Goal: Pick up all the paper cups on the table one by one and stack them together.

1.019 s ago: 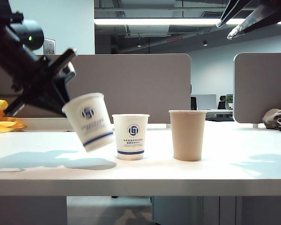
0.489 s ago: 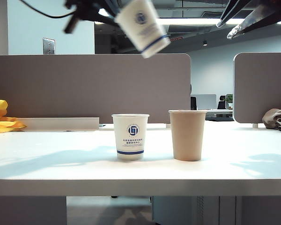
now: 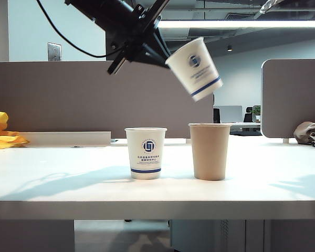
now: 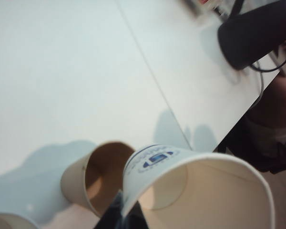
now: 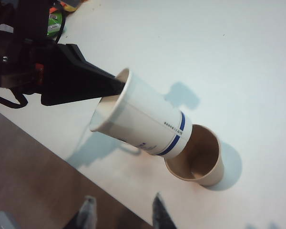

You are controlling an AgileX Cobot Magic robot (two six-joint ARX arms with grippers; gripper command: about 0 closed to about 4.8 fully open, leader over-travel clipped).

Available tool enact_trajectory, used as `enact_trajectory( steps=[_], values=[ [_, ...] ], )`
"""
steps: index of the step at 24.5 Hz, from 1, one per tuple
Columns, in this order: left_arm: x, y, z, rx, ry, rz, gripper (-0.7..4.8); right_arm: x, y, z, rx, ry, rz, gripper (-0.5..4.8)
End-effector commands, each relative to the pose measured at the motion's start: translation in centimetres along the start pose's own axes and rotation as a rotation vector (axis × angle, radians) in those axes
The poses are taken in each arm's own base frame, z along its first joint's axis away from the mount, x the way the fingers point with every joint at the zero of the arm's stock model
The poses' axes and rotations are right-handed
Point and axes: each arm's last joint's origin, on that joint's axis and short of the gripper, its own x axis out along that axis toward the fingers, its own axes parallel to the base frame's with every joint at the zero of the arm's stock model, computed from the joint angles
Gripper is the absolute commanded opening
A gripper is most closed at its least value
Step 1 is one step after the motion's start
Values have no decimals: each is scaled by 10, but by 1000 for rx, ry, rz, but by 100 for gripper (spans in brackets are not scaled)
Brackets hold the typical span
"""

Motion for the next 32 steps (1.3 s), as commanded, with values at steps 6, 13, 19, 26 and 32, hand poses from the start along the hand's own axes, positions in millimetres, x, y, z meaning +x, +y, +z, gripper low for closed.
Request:
enact_trajectory(
  steps=[6, 13, 19, 26, 32],
  values=[
    [20, 14, -1, -25, 8, 14, -6, -5, 4, 2, -20, -24, 10, 158],
    [31, 23, -6, -48, 51, 15, -6, -7, 5, 2, -23, -29, 11, 158],
    [33, 25, -7, -48, 54, 17, -6, -7, 5, 2, -23, -29, 11, 158],
    [33, 25, -7, -49, 57, 16, 27, -7, 5, 2, -23, -29, 11, 158],
    [33, 24, -7, -50, 57, 16, 27, -7, 5, 2, -24, -29, 11, 158]
  ],
)
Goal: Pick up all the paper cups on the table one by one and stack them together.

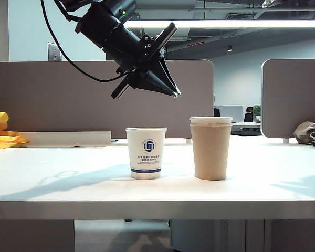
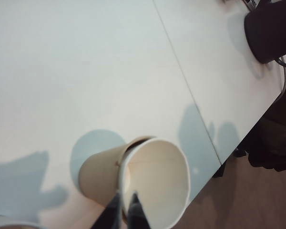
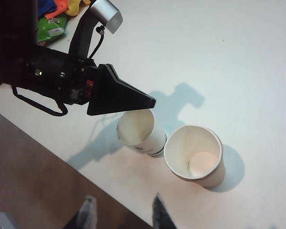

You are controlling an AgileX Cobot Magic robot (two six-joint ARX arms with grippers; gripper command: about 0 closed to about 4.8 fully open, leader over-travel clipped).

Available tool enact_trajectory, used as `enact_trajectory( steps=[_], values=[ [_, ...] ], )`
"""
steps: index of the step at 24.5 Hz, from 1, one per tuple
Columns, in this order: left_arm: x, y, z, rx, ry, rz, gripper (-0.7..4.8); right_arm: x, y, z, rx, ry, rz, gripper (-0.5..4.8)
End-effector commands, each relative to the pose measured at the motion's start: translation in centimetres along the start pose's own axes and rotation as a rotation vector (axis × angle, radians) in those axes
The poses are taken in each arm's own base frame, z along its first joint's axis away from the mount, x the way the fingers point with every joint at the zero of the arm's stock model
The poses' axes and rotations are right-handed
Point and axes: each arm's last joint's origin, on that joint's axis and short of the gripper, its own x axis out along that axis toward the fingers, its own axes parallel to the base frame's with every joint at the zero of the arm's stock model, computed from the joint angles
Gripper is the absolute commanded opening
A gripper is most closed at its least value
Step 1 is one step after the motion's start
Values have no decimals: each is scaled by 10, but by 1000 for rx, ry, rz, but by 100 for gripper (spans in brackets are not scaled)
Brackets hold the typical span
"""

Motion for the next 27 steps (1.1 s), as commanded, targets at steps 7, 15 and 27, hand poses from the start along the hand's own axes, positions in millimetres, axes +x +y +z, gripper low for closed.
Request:
enact_trajectory(
  steps=[7, 15, 27],
  values=[
    [-7, -5, 1, 8, 15, -67, 122, 15, -4, -1, 11, 48, 22, 158],
    [-93, -38, 14, 114, -176, -44, 124, 95, -7, -1, 5, 248, 101, 162],
    [-177, -40, -20, 123, -92, 198, 122, 169, -6, 64, -93, 285, 63, 162]
  ],
)
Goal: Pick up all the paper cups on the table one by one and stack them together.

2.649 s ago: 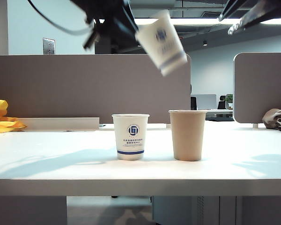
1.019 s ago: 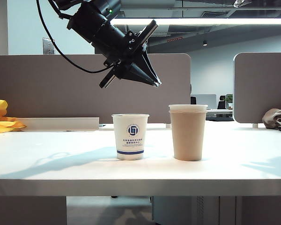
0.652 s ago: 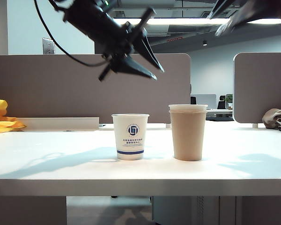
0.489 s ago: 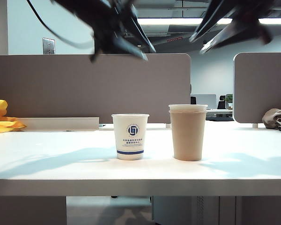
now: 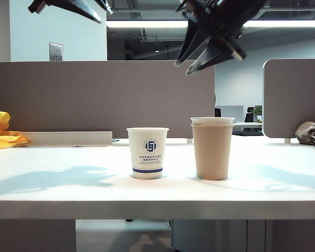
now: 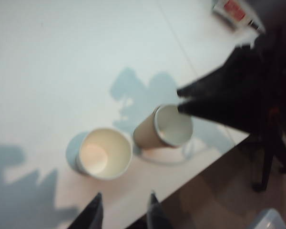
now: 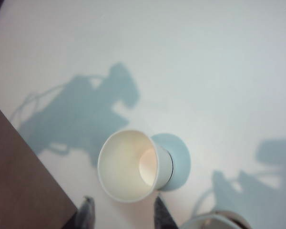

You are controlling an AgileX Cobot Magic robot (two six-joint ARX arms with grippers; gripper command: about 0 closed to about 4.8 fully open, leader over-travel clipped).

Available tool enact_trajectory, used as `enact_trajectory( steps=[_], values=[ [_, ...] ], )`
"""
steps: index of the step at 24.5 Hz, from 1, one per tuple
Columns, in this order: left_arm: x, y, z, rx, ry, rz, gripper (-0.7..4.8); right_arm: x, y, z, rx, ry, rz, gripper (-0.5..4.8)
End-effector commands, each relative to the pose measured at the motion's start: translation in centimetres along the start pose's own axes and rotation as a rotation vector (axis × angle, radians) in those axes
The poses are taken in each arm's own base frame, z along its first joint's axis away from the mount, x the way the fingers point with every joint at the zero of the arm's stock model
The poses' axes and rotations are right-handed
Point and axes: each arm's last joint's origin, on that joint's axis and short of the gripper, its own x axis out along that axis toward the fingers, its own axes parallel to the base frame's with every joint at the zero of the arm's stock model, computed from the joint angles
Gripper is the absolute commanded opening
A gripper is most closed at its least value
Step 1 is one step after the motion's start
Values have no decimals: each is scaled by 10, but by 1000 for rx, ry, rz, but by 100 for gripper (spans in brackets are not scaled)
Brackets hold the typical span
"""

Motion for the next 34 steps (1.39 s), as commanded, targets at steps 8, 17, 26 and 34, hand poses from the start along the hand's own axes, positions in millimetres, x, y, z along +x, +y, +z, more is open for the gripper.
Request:
enact_trajectory(
  steps=[8, 17, 26, 34],
  values=[
    [-21, -9, -8, 29, 6, 23, 121, 32, -15, 7, 13, 42, 4, 162],
    [-39, -7, -14, 53, 10, 89, 121, 68, -21, -2, 30, 114, 27, 162],
    [-39, -7, -14, 72, 6, 89, 121, 77, -19, -4, 31, 130, 39, 161],
    [-39, -7, -13, 73, 4, 89, 121, 86, -24, -9, 53, 170, 47, 161]
  ],
)
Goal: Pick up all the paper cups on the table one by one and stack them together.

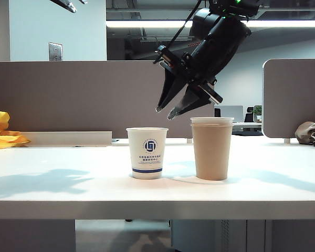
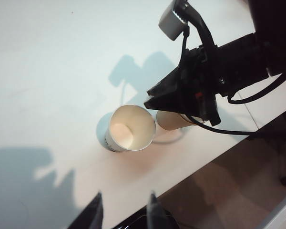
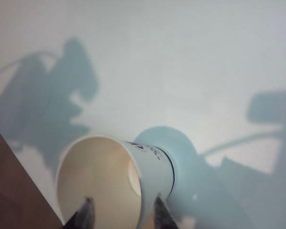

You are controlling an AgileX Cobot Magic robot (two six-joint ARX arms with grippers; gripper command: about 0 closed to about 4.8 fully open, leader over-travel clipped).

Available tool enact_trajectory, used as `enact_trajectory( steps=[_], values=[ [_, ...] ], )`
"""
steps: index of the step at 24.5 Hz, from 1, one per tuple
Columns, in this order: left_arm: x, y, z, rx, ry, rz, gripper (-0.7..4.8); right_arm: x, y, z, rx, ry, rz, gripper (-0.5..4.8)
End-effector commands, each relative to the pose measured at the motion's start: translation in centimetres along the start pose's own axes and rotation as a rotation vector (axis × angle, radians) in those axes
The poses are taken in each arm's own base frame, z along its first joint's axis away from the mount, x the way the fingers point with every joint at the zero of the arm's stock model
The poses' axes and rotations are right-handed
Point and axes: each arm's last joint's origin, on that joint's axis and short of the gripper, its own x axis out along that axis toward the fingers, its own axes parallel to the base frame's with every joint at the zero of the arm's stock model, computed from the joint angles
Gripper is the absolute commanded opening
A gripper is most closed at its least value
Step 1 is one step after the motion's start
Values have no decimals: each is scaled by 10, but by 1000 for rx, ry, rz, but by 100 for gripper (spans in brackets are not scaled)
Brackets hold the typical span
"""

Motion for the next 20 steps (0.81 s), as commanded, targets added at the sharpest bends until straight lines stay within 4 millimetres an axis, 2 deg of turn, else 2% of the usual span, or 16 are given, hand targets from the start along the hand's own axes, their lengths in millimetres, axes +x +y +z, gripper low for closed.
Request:
enact_trajectory(
  steps=[1, 7, 10, 12, 14, 20],
  values=[
    [-3, -1, 1, 16, -18, -2, 120, 2, -1, 0, 4, 7, 10, 161],
    [-3, -1, 4, 26, -42, -3, 120, 19, -9, -5, 31, 57, 24, 161],
    [-3, -1, 4, 27, -45, -4, 120, 24, -7, -5, 24, 62, 24, 154],
    [-3, -2, 5, 28, -48, -4, 120, 24, -7, -4, 18, 55, 28, 105],
    [-3, -1, 4, 28, -48, -4, 120, 24, -6, -4, 16, 52, 30, 27],
    [-3, -2, 4, 28, -47, -4, 120, 24, -7, -4, 17, 53, 31, -5]
  ],
)
